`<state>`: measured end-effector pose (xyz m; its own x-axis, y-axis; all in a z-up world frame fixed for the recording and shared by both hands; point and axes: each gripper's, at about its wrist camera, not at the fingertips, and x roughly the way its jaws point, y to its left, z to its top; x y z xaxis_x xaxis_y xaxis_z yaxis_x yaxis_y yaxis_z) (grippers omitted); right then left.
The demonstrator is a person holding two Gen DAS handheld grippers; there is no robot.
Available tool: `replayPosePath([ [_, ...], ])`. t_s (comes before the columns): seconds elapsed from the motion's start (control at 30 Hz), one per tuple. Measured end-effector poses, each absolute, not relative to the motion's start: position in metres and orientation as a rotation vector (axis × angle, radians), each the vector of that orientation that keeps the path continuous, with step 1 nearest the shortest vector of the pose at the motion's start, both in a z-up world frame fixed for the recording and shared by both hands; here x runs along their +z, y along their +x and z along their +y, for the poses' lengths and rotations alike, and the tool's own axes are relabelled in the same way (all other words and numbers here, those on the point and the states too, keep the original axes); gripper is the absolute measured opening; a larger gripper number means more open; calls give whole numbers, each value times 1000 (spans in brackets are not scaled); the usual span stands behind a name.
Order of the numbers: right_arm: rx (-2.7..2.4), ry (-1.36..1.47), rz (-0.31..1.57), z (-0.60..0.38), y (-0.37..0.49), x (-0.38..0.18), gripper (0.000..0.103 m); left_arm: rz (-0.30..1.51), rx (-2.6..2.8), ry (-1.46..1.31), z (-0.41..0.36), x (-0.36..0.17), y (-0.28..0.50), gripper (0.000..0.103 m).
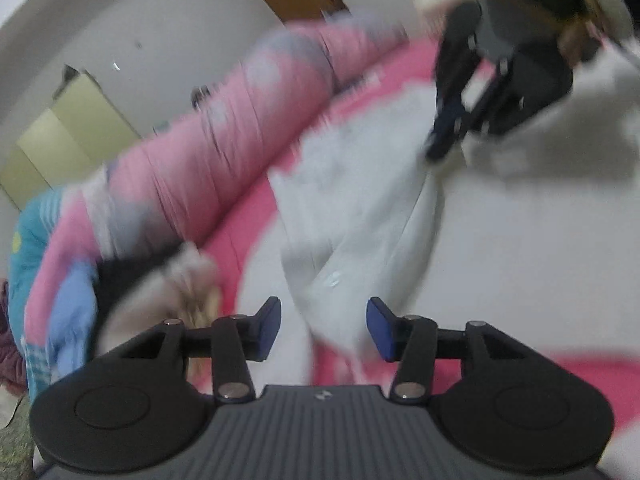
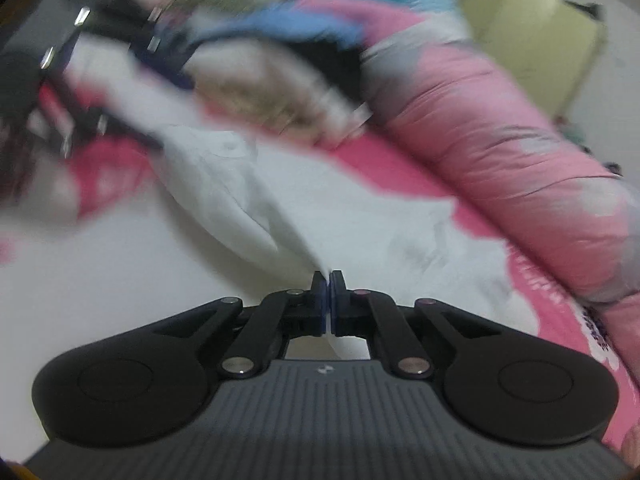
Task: Fold clothes
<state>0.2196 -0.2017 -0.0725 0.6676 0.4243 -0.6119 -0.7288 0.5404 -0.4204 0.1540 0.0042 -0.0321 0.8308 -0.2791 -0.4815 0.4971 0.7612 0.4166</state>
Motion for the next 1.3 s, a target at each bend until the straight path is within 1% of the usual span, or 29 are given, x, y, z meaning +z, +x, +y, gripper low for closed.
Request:
replayPosePath([
  [0.13, 735, -820, 482, -198, 210, -92, 1, 474, -451, 538, 14, -42, 144, 50],
  [0.27, 748, -828, 493, -203, 207, -89, 2, 537, -466, 514, 24, -53, 134, 58],
  [0.43, 758, -782, 535, -207, 206, -73, 4, 546, -463, 351, 33, -37, 155, 60],
  [0.57, 763, -502, 515, -224, 213, -39, 8, 539, -453, 252, 33, -29, 180, 63],
  [0.6, 746, -438, 516, -227, 218, -34, 8, 537, -450, 250, 30, -29, 188, 65],
  [0.63, 734, -399, 521, -227, 223, -33, 8, 545, -457, 250, 26, -30, 198, 72],
  [0.7, 711, -334, 532, -226, 233, -33, 8, 587, -471, 254, 18, -37, 221, 73],
  [0.73, 702, -315, 540, -226, 235, -35, 8, 602, -470, 256, 14, -41, 231, 72],
  [0.77, 695, -299, 550, -227, 236, -37, 8, 609, -465, 256, 11, -44, 241, 68],
  [0.8, 692, -285, 557, -228, 236, -39, 8, 613, -465, 250, 9, -46, 248, 62],
  [0.83, 690, -272, 564, -229, 234, -41, 8, 614, -473, 237, 8, -47, 254, 37],
  [0.87, 688, -261, 569, -231, 233, -43, 8, 617, -480, 229, 7, -49, 259, 6],
  [0.9, 680, -254, 574, -234, 231, -45, 8, 616, -491, 237, 7, -49, 258, 2],
  [1.07, 616, -215, 593, -251, 227, -49, 8, 513, -613, 379, 9, -45, 212, 1],
  [1.2, 584, -204, 604, -253, 234, -51, 8, 534, -646, 522, 5, -60, 186, 3],
  [1.27, 595, -197, 605, -242, 240, -51, 8, 565, -618, 550, 5, -70, 187, 13],
  [1.3, 608, -197, 603, -234, 242, -51, 8, 581, -600, 558, 5, -75, 188, 15],
])
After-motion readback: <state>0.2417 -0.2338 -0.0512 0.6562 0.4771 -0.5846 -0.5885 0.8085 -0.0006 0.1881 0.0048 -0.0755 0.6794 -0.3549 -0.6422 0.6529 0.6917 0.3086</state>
